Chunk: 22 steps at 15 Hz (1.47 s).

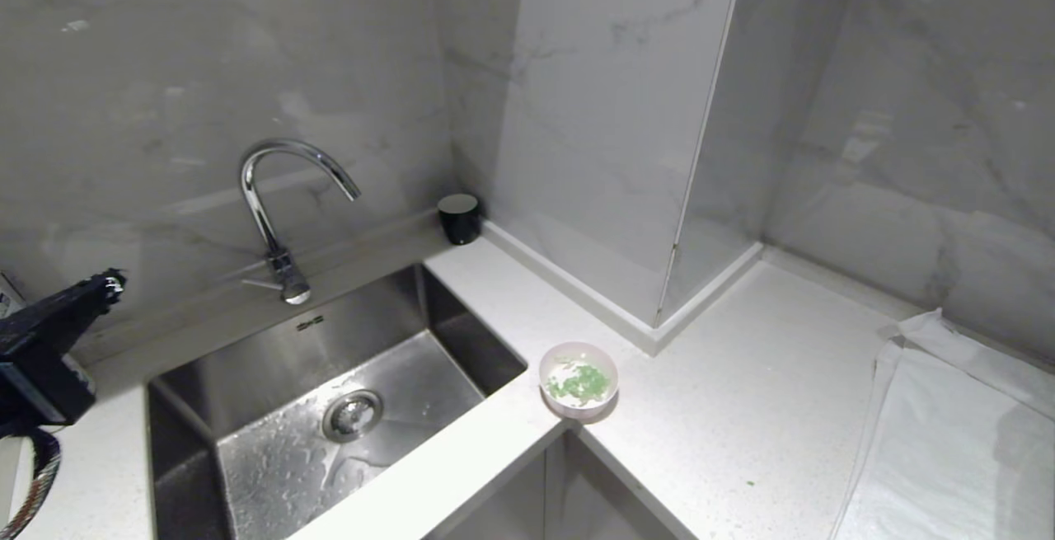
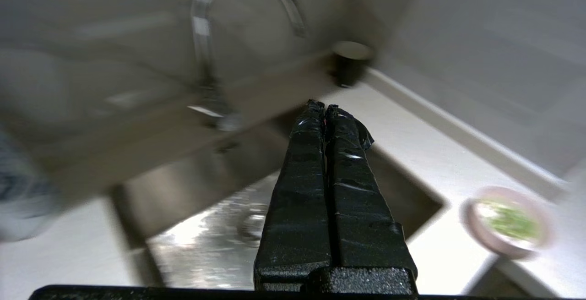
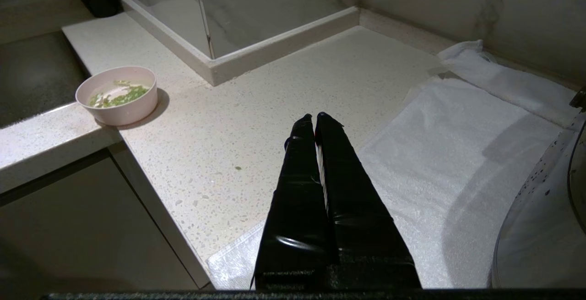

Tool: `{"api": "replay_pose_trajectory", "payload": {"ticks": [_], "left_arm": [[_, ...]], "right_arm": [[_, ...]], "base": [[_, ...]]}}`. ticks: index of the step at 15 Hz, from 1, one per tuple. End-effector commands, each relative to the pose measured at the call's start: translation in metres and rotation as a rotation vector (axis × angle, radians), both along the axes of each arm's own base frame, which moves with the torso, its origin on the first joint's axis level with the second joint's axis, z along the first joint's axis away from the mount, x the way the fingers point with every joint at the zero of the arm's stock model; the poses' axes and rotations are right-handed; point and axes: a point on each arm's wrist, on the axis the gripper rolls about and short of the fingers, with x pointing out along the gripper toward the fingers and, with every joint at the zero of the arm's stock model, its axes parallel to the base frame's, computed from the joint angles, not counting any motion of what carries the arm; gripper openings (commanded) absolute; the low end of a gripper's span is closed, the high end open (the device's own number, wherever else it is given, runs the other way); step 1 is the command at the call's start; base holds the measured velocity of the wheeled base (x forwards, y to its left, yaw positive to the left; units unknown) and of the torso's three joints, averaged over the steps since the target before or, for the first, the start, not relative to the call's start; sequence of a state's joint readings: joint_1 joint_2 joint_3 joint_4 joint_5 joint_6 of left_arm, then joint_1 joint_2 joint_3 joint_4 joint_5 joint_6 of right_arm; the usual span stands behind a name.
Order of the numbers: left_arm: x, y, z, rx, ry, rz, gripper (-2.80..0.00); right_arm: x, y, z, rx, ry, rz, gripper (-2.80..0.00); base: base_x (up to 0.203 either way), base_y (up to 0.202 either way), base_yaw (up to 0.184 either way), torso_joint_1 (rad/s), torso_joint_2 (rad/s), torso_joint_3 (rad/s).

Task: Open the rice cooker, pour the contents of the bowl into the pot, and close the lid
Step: Pour the water from the bowl into the rice cooker

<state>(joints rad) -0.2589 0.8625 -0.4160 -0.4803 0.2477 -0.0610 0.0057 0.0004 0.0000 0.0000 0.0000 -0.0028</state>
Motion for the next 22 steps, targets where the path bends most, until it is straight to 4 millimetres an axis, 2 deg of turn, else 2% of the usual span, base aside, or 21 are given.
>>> {"api": "replay_pose_trajectory", "payload": {"ticks": [1,3,5,8,10,13,14,16,22], "left_arm": [[-0.043,0.018,0.006,0.026,-0.119,0.137,-2.80],[-0.066,0.024,0.005,0.042,-0.179,0.225,-2.80],[-0.088,0.025,-0.008,0.048,-0.233,0.229,-2.80],[-0.119,0.025,-0.041,0.145,-0.247,0.233,-2.80],[-0.132,0.024,-0.068,0.210,-0.192,0.211,-2.80],[-0.126,0.023,-0.126,0.284,-0.015,0.169,-2.80],[-0.123,0.022,-0.137,0.304,0.037,0.145,-2.80],[-0.123,0.021,-0.139,0.255,0.041,0.106,-2.80],[-0.122,0.021,-0.139,0.258,0.044,0.110,-2.80]], "right_arm": [[0.000,0.000,0.000,0.000,0.001,0.000,-2.80],[0.000,0.000,0.000,0.000,0.001,0.000,-2.80],[0.000,0.000,0.000,0.000,0.001,0.000,-2.80],[0.000,0.000,0.000,0.000,0.001,0.000,-2.80],[0.000,0.000,0.000,0.000,0.001,0.000,-2.80],[0.000,0.000,0.000,0.000,0.001,0.000,-2.80],[0.000,0.000,-0.001,0.000,0.001,0.000,-2.80],[0.000,0.000,0.000,0.000,0.001,0.000,-2.80],[0.000,0.000,0.000,0.000,0.001,0.000,-2.80]], "base": [[0.000,0.000,0.000,0.000,0.00,0.000],[0.000,0.000,0.000,0.000,0.00,0.000],[0.000,0.000,0.000,0.000,0.00,0.000],[0.000,0.000,0.000,0.000,0.00,0.000],[0.000,0.000,0.000,0.000,0.00,0.000],[0.000,0.000,0.000,0.000,0.00,0.000],[0.000,0.000,0.000,0.000,0.00,0.000],[0.000,0.000,0.000,0.000,0.00,0.000],[0.000,0.000,0.000,0.000,0.00,0.000]]}}
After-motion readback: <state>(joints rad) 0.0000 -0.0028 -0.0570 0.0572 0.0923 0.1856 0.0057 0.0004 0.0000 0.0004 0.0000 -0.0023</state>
